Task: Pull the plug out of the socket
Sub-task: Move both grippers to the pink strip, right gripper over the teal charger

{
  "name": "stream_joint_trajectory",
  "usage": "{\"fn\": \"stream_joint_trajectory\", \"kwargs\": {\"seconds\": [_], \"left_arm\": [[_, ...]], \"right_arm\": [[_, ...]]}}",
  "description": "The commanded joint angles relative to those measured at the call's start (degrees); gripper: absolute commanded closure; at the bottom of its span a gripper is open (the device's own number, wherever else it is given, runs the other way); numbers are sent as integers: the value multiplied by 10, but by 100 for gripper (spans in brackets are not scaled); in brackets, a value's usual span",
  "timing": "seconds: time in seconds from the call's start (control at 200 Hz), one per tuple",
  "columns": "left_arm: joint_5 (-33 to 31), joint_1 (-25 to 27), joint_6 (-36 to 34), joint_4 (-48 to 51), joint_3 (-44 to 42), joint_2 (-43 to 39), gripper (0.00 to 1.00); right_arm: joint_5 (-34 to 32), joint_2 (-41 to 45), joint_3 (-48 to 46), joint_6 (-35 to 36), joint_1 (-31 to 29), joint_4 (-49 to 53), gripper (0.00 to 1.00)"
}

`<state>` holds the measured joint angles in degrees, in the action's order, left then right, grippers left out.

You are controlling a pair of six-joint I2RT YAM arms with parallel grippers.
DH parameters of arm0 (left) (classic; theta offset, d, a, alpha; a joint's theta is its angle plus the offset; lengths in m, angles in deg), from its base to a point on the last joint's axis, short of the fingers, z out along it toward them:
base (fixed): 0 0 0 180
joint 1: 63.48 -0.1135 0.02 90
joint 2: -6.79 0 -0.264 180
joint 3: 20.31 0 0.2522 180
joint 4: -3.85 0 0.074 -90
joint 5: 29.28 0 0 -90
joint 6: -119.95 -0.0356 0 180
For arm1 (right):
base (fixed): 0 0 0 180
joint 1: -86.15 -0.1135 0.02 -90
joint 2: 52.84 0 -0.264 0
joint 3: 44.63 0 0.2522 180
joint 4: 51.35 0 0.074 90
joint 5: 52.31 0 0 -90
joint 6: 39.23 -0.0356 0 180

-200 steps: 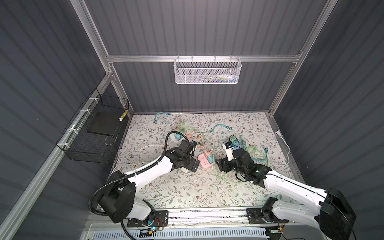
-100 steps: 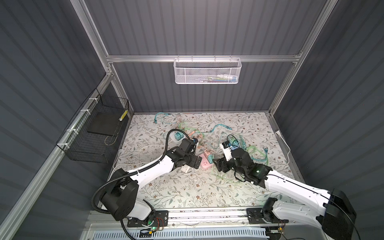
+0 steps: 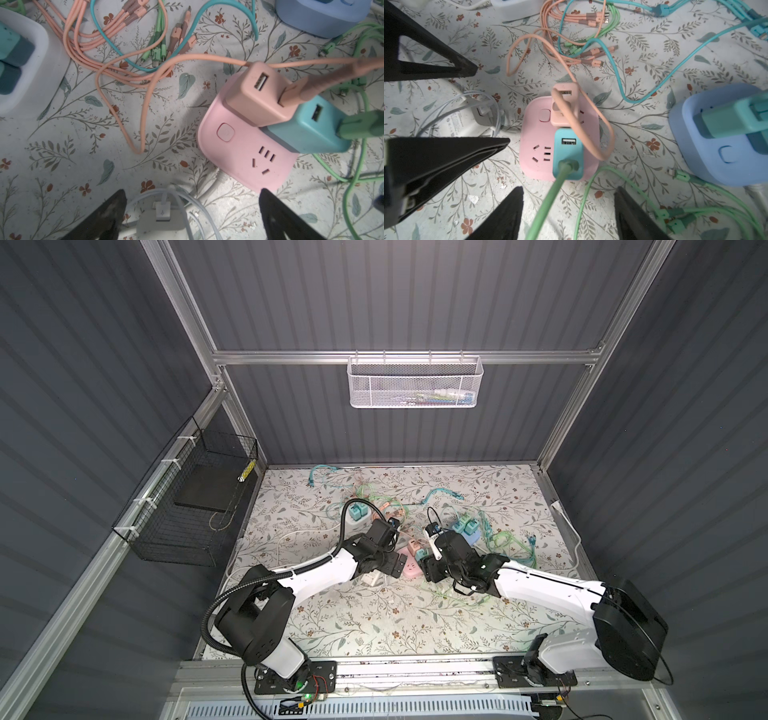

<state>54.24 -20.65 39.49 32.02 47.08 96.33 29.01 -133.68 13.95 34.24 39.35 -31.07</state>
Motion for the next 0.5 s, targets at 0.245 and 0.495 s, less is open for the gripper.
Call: {"fn": "stream_joint_trajectory", "kwargs": {"seconds": [0.245,0.495], "left_arm": [[0,2,18,-25,21,36,0],[-4,2,25,-36,24,52,0]], "right_arm": [[-1,-60,30,-4,-2,-4,36],[-4,-81,33,-7,-2,-25,41]]}}
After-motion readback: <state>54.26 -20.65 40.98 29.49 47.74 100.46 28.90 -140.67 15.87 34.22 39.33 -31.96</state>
